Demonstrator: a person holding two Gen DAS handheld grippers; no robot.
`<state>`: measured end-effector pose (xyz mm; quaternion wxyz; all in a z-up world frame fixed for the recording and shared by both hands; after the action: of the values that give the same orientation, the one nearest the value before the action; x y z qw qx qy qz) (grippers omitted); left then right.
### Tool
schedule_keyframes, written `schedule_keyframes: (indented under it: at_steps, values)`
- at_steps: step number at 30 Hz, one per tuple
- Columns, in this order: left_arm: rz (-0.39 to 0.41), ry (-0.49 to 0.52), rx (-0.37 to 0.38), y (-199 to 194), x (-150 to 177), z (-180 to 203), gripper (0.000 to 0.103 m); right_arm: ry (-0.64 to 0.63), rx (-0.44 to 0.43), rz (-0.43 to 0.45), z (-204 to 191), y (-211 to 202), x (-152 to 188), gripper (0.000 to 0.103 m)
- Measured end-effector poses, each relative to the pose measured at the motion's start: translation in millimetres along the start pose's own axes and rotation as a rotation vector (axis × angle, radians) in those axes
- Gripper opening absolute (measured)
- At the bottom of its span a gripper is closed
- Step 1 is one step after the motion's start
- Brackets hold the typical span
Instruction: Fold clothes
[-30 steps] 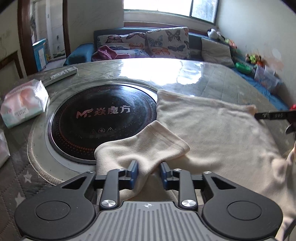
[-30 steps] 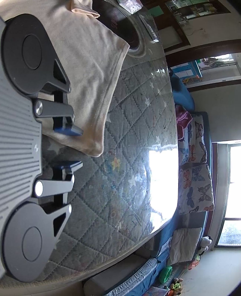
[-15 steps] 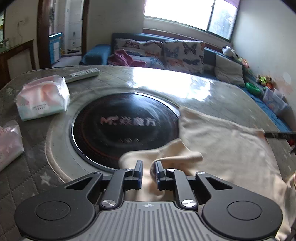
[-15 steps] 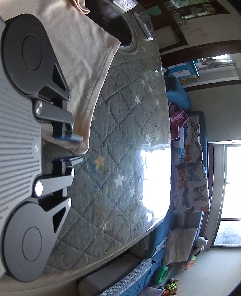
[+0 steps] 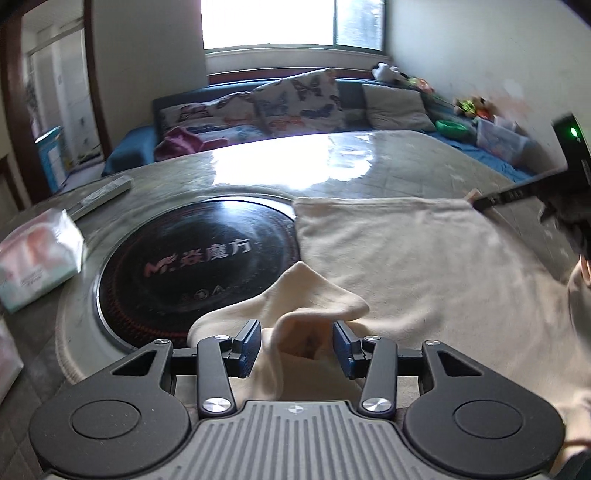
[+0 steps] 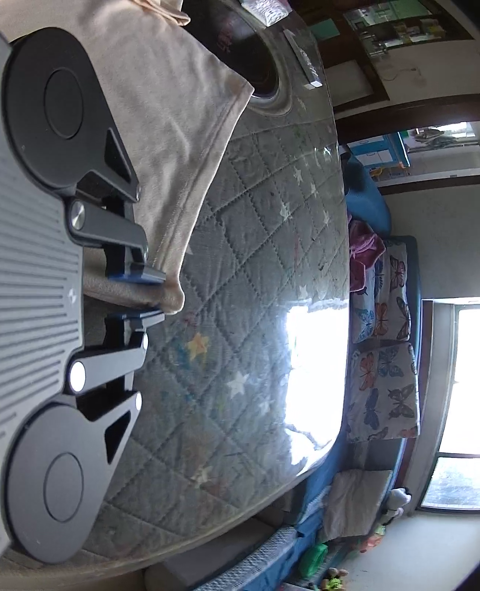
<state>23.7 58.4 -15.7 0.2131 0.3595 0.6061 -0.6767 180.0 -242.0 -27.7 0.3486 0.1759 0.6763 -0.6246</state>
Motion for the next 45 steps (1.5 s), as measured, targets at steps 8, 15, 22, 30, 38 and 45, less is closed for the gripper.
schedule_keyframes:
  at_steps: [8, 15, 22, 30, 38, 45]
  values:
    - [0.139, -0.262, -0.031, -21.5, -4.5, -51.4, 0.003, -0.055, 0.041, 0.026, -9.7, 25.3, -33.6, 0.006]
    - [0.250, -0.501, -0.154, -69.0, 23.6, -111.2, 0.002, -0.113, 0.072, 0.054, -24.1, 57.8, -65.5, 0.007]
    - [0.176, -0.584, -0.255, -80.8, 62.2, -134.4, 0.002, -0.129, 0.093, 0.052, -32.8, 81.7, -76.8, 0.010]
    - [0.167, -0.534, -0.230, -80.6, 49.0, -117.3, 0.006, -0.141, 0.030, 0.072, -34.3, 33.4, -64.5, 0.028]
    - [0.131, -0.390, -0.105, -49.4, 24.3, -68.5, 0.011, -0.224, -0.107, 0.052, -57.7, -26.3, -15.1, 0.036]
    - [0.041, -0.266, -0.160, -20.8, 30.5, -44.2, 0.011, -0.382, -0.288, 0.018, -108.8, -69.8, 35.6, 0.039]
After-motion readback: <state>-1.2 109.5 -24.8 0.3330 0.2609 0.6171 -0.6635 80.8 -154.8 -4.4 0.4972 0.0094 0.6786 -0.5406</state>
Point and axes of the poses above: each gripper's, at about its wrist camera, not at the fingertips, and y roughly the way its jaws point, z to its right, x to its underside, the point moved 1 cm from there along y, roughly the way its jaws point, and after that the axes turned 3 degrees about x, right-handed, at the moved point
